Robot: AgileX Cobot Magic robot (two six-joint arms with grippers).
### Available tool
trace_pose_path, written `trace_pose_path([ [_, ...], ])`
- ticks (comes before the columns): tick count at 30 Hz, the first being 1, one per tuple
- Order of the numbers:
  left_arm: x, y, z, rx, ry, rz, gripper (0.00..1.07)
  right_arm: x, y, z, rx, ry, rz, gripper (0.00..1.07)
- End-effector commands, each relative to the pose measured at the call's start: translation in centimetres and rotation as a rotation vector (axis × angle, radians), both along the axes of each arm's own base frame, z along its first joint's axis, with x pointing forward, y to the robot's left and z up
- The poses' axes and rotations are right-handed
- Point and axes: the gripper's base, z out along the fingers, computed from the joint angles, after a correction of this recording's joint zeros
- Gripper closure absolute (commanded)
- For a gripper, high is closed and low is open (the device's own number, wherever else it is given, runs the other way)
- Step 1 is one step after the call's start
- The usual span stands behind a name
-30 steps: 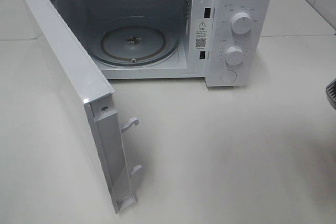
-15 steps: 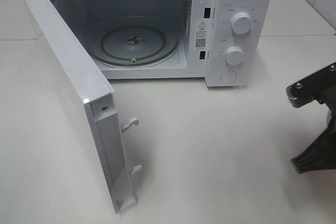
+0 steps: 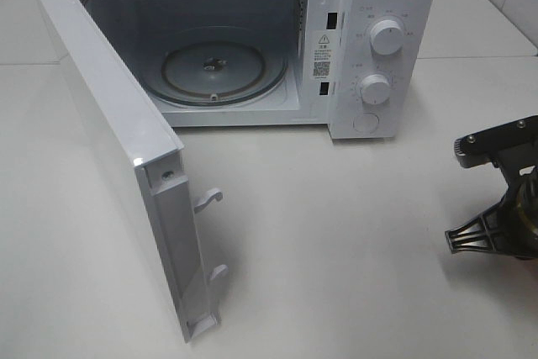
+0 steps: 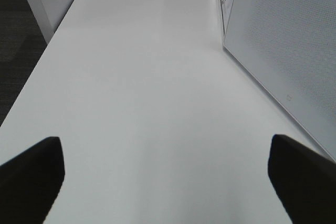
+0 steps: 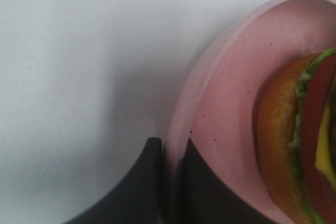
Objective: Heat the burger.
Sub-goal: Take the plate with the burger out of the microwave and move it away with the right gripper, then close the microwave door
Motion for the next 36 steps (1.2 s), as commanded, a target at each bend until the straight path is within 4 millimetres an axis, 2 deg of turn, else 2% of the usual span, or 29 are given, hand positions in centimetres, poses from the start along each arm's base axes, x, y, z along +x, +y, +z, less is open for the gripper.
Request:
trace_pose_path([
  [1, -0.1, 0.0, 0.0, -0.002, -0.025, 0.004, 0.09, 0.8, -0.9, -0.1, -0.053, -0.02, 0.003, 1.06],
  [7, -0.1, 0.0, 0.0, -0.002, -0.025, 0.004, 0.09, 1.1, -1.0, -0.4, -0.013, -0.016, 0.008, 0.98],
  [9, -0.1, 0.0, 0.0, -0.002, -0.025, 0.004, 0.09, 1.0, -1.1, -0.3, -0.012, -0.017, 0.003, 0.88],
  [10, -0.1, 0.0, 0.0, -0.002, -0.025, 0.004, 0.09, 1.0, -1.1, -0.3, -0.012, -0.017, 0.003, 0.88],
  [11, -0.1, 0.0, 0.0, -0.002, -0.025, 0.004, 0.09, 0.9, -1.0, -0.2, -0.005, -0.016, -0.011, 0.78],
  [12, -0.1, 0.0, 0.0, -0.002, -0.025, 0.004, 0.09, 0.9, -1.0, -0.2, -0.005, -0.016, -0.011, 0.78],
  [13, -0.1, 0.0, 0.0, -0.002, -0.025, 0.004, 0.09, 0.6, -1.0, 0.3, 0.013, -0.015, -0.024, 0.68],
  [14, -0.1, 0.0, 0.0, -0.002, -0.025, 0.004, 0.09, 0.6, -1.0, 0.3, 0.013, -0.015, -0.024, 0.68],
  [16, -0.1, 0.0, 0.0, -0.002, -0.025, 0.004, 0.09, 0.1, -1.0, 1.6, 0.057, -0.018, -0.033, 0.57],
  [17, -0.1, 0.0, 0.0, -0.002, -0.025, 0.004, 0.09, 0.1, -1.0, 1.6, 0.057, -0.018, -0.033, 0.57],
  [18, -0.1, 0.0, 0.0, -0.002, -0.025, 0.004, 0.09, -0.4, -0.8, 2.6, 0.103, -0.023, -0.018, 0.51],
  [20, -0.1, 0.0, 0.0, -0.002, -0.025, 0.004, 0.09, -0.6, -0.6, 3.3, 0.137, -0.029, 0.002, 0.49],
  [21, -0.1, 0.0, 0.0, -0.002, -0.025, 0.004, 0.09, -1.2, -0.2, 4.5, 0.215, -0.042, 0.051, 0.45],
  [22, -0.1, 0.0, 0.0, -0.002, -0.025, 0.004, 0.09, -1.2, -0.2, 4.5, 0.215, -0.042, 0.051, 0.45],
  [23, -0.1, 0.0, 0.0, -0.002, -0.025, 0.004, 0.09, -1.8, 0.3, 6.2, 0.282, -0.08, 0.155, 0.39],
  [25, -0.1, 0.0, 0.0, -0.002, -0.025, 0.004, 0.09, -2.1, 0.5, 6.9, 0.311, -0.102, 0.199, 0.37],
  [26, -0.1, 0.0, 0.0, -0.002, -0.025, 0.004, 0.09, -3.0, 0.8, 8.6, 0.361, -0.15, 0.29, 0.29],
  [27, -0.1, 0.0, 0.0, -0.002, -0.025, 0.004, 0.09, -3.0, 0.8, 8.6, 0.361, -0.15, 0.29, 0.29],
  [28, -0.1, 0.0, 0.0, -0.002, -0.025, 0.004, 0.09, -3.9, 0.9, 9.8, 0.401, -0.182, 0.338, 0.23],
  [30, -0.1, 0.0, 0.0, -0.002, -0.025, 0.004, 0.09, -4.3, 0.8, 10.3, 0.409, -0.19, 0.356, 0.22],
  [32, -0.1, 0.0, 0.0, -0.002, -0.025, 0.004, 0.09, -5.8, 0.5, 11.3, 0.436, -0.189, 0.378, 0.22],
  [35, -0.1, 0.0, 0.0, -0.002, -0.025, 0.004, 0.09, -6.8, 0.2, 11.6, 0.456, -0.151, 0.364, 0.22],
  [36, -0.1, 0.0, 0.0, -0.002, -0.025, 0.004, 0.09, -7.9, -0.1, 11.9, 0.456, -0.116, 0.367, 0.23],
])
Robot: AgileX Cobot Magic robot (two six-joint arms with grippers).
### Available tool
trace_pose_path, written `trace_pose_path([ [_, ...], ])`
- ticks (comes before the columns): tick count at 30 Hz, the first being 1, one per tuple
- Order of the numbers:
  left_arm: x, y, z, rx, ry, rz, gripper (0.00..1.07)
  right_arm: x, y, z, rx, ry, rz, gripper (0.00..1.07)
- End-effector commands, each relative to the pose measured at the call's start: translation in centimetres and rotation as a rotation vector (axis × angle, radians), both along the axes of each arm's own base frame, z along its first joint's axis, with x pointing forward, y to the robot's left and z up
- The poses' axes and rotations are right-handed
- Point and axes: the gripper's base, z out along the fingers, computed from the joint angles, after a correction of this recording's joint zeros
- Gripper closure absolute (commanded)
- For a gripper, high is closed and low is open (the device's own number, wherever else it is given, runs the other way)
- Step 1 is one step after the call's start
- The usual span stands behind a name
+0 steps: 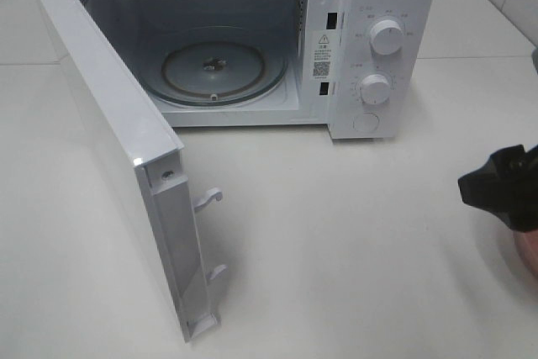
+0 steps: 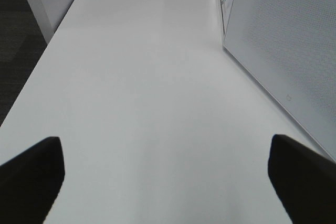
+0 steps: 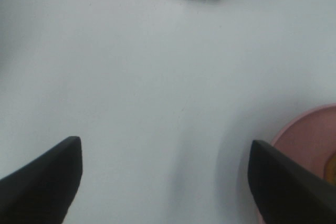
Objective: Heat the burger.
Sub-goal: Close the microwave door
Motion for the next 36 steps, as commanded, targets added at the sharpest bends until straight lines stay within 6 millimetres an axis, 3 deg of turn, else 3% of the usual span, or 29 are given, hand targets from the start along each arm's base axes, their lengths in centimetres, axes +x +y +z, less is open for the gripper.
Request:
trace_pose_path([
  [1, -0.1, 0.0, 0.0, -0.002, -0.025, 0.004, 0.09, -2.2, -0.7, 0.6, -0.025, 0.068, 0.037, 0.23],
  [10, -0.1, 0.0, 0.0, -0.002, -0.025, 0.004, 0.09, -4.9, -2.0, 1.7, -0.013, 0.051, 0.021, 0.25],
  [15, -0.1, 0.0, 0.0, -0.002, -0.025, 0.004, 0.09, -8.3, -3.9, 3.9, 0.073, -0.102, -0.07, 0.26],
  [19, -0.1, 0.0, 0.0, -0.002, -0.025, 0.004, 0.09, -9.7, -4.8, 4.4, 0.088, -0.193, -0.134, 0.28],
  [21, -0.1, 0.0, 0.0, -0.002, -0.025, 0.004, 0.09, -11.5, -5.4, 4.9, 0.117, -0.304, -0.174, 0.31],
  [24, -0.1, 0.0, 0.0, -0.002, -0.025, 0.004, 0.09, -12.0, -5.6, 5.0, 0.125, -0.338, -0.184, 0.32],
  [28, -0.1, 0.0, 0.0, -0.002, -0.025, 0.004, 0.09, -14.4, -6.1, 5.0, 0.139, -0.436, -0.23, 0.33],
  [30, -0.1, 0.0, 0.0, -0.002, -0.025, 0.004, 0.09, -15.3, -6.2, 3.8, 0.122, -0.399, -0.26, 0.33],
  [36, -0.1, 0.0, 0.0, -0.002, -0.027, 0.003, 0.09, -15.8, -6.2, 3.7, 0.126, -0.44, -0.277, 0.31],
])
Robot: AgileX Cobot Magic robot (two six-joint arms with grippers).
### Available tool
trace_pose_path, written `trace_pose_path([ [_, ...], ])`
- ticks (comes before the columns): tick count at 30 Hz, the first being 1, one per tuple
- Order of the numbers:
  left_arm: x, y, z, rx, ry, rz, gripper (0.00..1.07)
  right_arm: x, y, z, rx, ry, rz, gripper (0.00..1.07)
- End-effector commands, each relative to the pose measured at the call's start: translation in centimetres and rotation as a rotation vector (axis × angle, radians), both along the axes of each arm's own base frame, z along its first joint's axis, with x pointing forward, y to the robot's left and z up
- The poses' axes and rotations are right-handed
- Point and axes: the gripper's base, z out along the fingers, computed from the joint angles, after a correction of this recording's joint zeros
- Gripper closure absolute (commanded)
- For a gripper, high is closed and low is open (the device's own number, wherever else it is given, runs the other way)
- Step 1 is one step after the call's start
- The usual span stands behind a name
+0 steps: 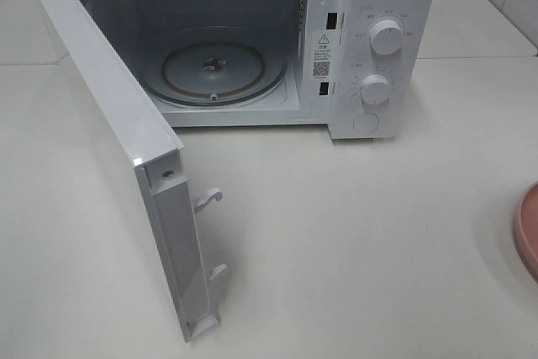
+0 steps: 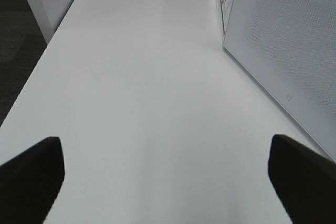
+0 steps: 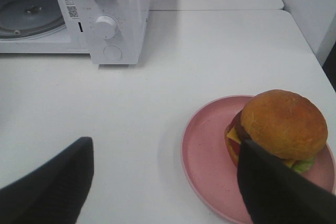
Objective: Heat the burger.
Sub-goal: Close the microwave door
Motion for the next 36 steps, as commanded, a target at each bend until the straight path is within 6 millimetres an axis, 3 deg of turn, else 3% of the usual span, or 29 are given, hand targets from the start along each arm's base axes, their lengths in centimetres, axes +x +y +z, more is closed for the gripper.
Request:
trace_pose_path([
  [1, -0.09, -0.01, 0.04, -0.002, -0.025, 0.004, 0.09, -0.48, 0.01, -0.05, -0.003, -0.031, -0.001, 0.31],
  [36, -0.09, 0.02, 0.04, 0.001, -0.025, 0.007, 0.09, -0.48, 0.01, -0.05, -0.003, -0.031, -0.001, 0.32],
])
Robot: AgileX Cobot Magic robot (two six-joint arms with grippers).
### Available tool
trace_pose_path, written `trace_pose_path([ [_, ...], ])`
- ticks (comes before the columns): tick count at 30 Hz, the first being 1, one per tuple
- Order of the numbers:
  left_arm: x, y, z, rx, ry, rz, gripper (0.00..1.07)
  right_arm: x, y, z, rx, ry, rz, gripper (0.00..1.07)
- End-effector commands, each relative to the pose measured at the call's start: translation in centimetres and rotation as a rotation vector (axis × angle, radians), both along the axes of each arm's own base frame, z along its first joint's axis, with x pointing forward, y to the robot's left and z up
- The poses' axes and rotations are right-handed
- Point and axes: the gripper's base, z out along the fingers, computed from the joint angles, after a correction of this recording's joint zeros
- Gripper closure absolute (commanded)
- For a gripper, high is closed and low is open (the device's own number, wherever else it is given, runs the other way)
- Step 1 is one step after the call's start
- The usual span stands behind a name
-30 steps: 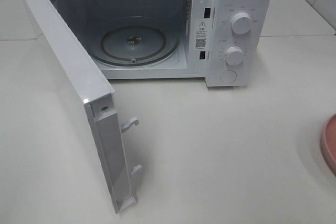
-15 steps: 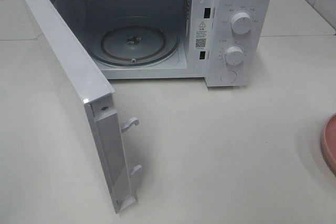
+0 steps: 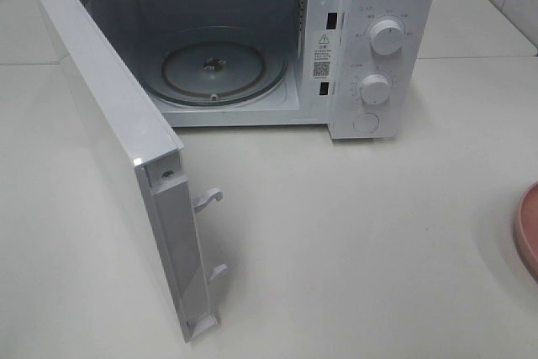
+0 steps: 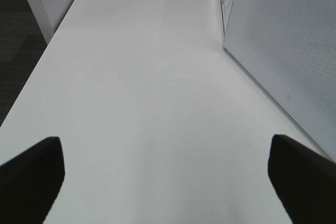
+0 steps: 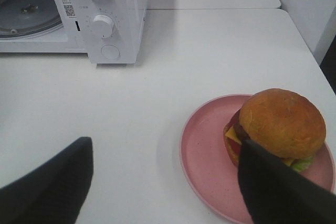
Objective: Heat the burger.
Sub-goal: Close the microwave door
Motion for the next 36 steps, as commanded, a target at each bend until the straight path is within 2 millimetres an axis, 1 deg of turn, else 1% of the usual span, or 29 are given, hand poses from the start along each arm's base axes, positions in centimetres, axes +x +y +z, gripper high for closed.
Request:
trace_pose_path([
  [1, -0.1, 0.0, 0.0, 0.002, -0.025, 0.006, 0.09, -0.5, 0.0, -0.1, 0.001, -0.031, 0.0, 0.32],
  [6, -0.1, 0.1, 0.0, 0.003, -0.026, 0.013, 0.09, -0.5, 0.0, -0.1, 0.001, -0.031, 0.0, 0.32],
  [7, -0.1, 0.1, 0.3, -0.005, -0.042, 0.016, 0.09, -0.5, 0.0, -0.1, 0.001, -0.031, 0.0, 0.32],
  [8, -0.1, 0.1, 1.2, -0.012, -0.08, 0.019, 0.09, -0.5, 0.0, -0.1, 0.001, -0.031, 0.0, 0.32],
  [9, -0.1, 0.1, 1.2, -0.012, -0.08, 0.019, 0.09, -0.5, 0.0, -0.1, 0.001, -0.031, 0.0, 0.32],
  [10, 0.1, 0.1, 1.7, -0.011, -0.103, 0.018, 0.09, -0.5, 0.0, 0.0, 0.001, -0.032, 0.0, 0.32],
  [11, 0.8, 0.1, 2.6, -0.005, -0.149, 0.015, 0.09, -0.5, 0.0, 0.0, 0.002, -0.032, -0.001, 0.32],
  [14, 1.2, 0.1, 2.9, -0.004, -0.164, 0.014, 0.11, -0.5, 0.0, 0.0, 0.002, -0.032, -0.001, 0.32],
  [15, 2.5, 0.2, 3.3, -0.003, -0.185, 0.012, 0.15, -0.5, 0.0, 0.0, 0.002, -0.032, -0.001, 0.32],
  [16, 3.2, 0.2, 3.4, -0.002, -0.195, 0.011, 0.2, -0.5, 0.0, 0.0, 0.002, -0.032, -0.001, 0.32],
  [17, 3.2, 0.2, 3.4, -0.002, -0.195, 0.011, 0.2, -0.5, 0.0, 0.0, 0.002, -0.032, -0.001, 0.32],
  [18, 4.6, 0.2, 3.5, -0.008, -0.219, 0.005, 0.33, -0.5, 0.0, 0.0, 0.003, -0.032, -0.001, 0.32],
  [19, 5.4, 0.1, 3.4, -0.017, -0.227, -0.001, 0.43, -0.5, 0.0, 0.0, 0.003, -0.032, -0.001, 0.32],
  [20, 5.4, 0.1, 3.4, -0.017, -0.227, -0.001, 0.43, -0.5, 0.0, 0.0, 0.003, -0.032, -0.001, 0.32],
  [21, 6.7, 0.1, 2.9, -0.034, -0.237, -0.006, 0.64, -0.5, 0.0, 0.0, 0.004, -0.032, -0.001, 0.32],
  [22, 8.1, 0.1, 2.4, -0.055, -0.258, -0.009, 0.9, -0.5, 0.0, 0.0, 0.004, -0.032, -0.001, 0.32],
  [23, 8.1, 0.1, 2.4, -0.055, -0.258, -0.009, 0.9, -0.5, 0.0, 0.0, 0.004, -0.032, -0.001, 0.32],
  [24, 8.9, 0.1, 2.1, -0.061, -0.276, -0.008, 1.03, -0.5, 0.0, 0.0, 0.004, -0.032, -0.001, 0.32],
  [25, 8.9, 0.1, 2.1, -0.061, -0.276, -0.008, 1.03, -0.5, 0.0, 0.0, 0.004, -0.032, -0.001, 0.32],
  [26, 10.2, 0.2, 1.6, -0.06, -0.304, -0.006, 1.07, -0.5, 0.0, 0.0, 0.004, -0.032, -0.001, 0.32],
  [27, 11.5, 0.3, 1.1, -0.056, -0.356, -0.004, 1.07, -0.5, 0.0, 0.0, 0.004, -0.032, -0.001, 0.32],
  [28, 11.5, 0.3, 1.1, -0.056, -0.356, -0.004, 1.07, -0.5, 0.0, 0.0, 0.004, -0.032, -0.001, 0.32],
  [29, 12.2, 0.3, 0.7, -0.054, -0.381, -0.002, 1.07, -0.5, 0.0, 0.0, 0.004, -0.032, -0.001, 0.32],
  [30, 13.4, 0.4, -0.1, -0.049, -0.421, 0.0, 1.07, -0.5, 0.0, 0.0, 0.004, -0.032, -0.001, 0.32],
  [31, 13.4, 0.4, -0.1, -0.049, -0.421, 0.0, 1.07, -0.5, 0.0, 0.0, 0.004, -0.032, -0.001, 0.32],
  [32, 14.0, 0.5, -0.4, -0.042, -0.445, -0.001, 1.07, -0.5, 0.0, 0.0, 0.004, -0.032, -0.001, 0.32],
  [33, 15.3, 0.5, -1.2, -0.023, -0.458, -0.011, 1.07, -0.5, 0.0, 0.0, 0.004, -0.032, -0.001, 0.32],
  [36, 15.9, 0.5, -1.4, -0.013, -0.47, -0.019, 1.07, -0.5, 0.0, 0.0, 0.004, -0.032, -0.001, 0.32],
])
